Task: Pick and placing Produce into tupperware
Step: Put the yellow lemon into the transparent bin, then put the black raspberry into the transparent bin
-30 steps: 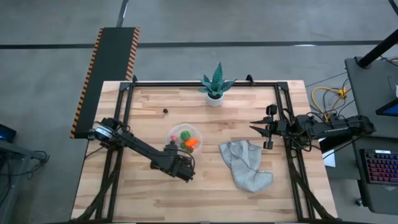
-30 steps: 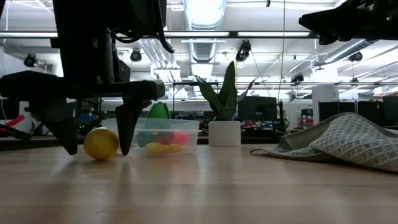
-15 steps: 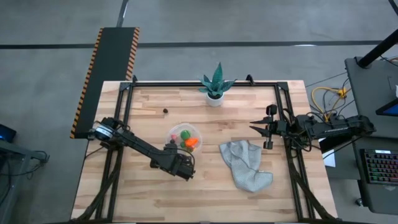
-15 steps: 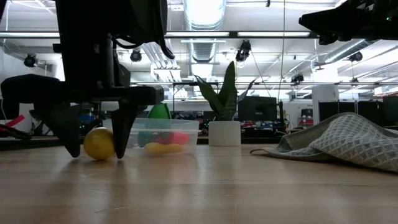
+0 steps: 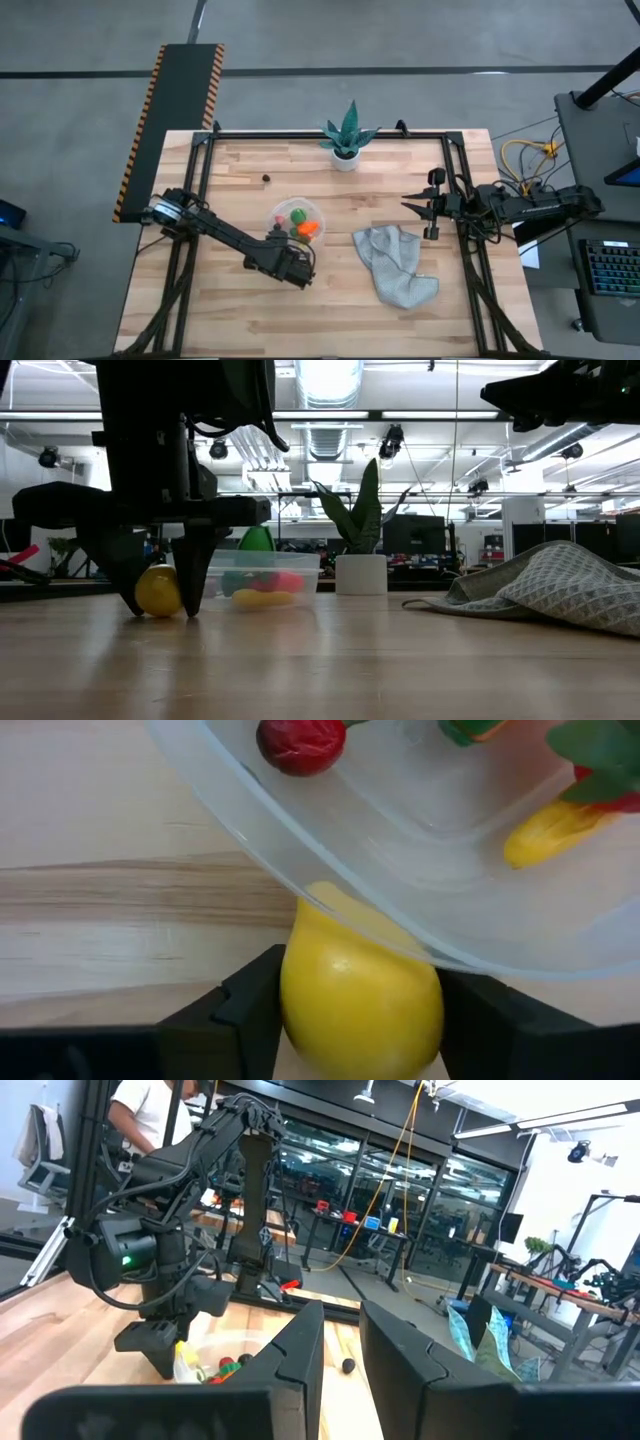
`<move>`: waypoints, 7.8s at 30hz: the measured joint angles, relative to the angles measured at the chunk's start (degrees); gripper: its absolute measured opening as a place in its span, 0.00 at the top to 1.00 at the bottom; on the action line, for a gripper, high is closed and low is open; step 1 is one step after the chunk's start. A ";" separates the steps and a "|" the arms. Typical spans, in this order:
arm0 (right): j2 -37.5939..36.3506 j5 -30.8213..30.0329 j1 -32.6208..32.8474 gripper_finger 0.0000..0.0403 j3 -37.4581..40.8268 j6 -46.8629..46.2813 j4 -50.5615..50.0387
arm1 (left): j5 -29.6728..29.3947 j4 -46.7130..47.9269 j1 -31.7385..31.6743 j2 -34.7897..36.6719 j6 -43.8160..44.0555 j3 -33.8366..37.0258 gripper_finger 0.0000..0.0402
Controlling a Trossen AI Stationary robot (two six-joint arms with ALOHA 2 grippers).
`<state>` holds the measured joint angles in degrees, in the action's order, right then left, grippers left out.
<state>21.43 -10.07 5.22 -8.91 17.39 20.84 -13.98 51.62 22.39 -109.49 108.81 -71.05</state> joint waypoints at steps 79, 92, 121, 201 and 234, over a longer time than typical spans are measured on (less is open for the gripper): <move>-0.02 0.04 -0.01 0.85 0.00 -0.92 0.36 | -10.55 15.28 -8.80 2.38 -22.77 -7.19 0.49; -0.02 0.07 0.00 0.85 0.00 -0.95 0.35 | -10.05 14.36 -8.80 2.38 -26.15 -7.17 0.36; 0.00 -0.44 -0.01 0.85 0.00 -0.09 2.42 | -10.59 25.93 -40.25 34.86 -55.47 -10.42 0.32; -0.01 -0.02 0.01 0.85 0.00 0.80 5.51 | -7.82 3.88 -48.31 3.76 -144.04 1.97 0.31; 0.00 -0.16 0.01 0.85 0.00 0.81 5.40 | -6.00 0.35 -50.63 0.61 -149.98 3.04 0.32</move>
<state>21.43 -10.23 5.23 -8.91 18.20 26.24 -19.98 51.97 -28.25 -108.88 -41.17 -68.01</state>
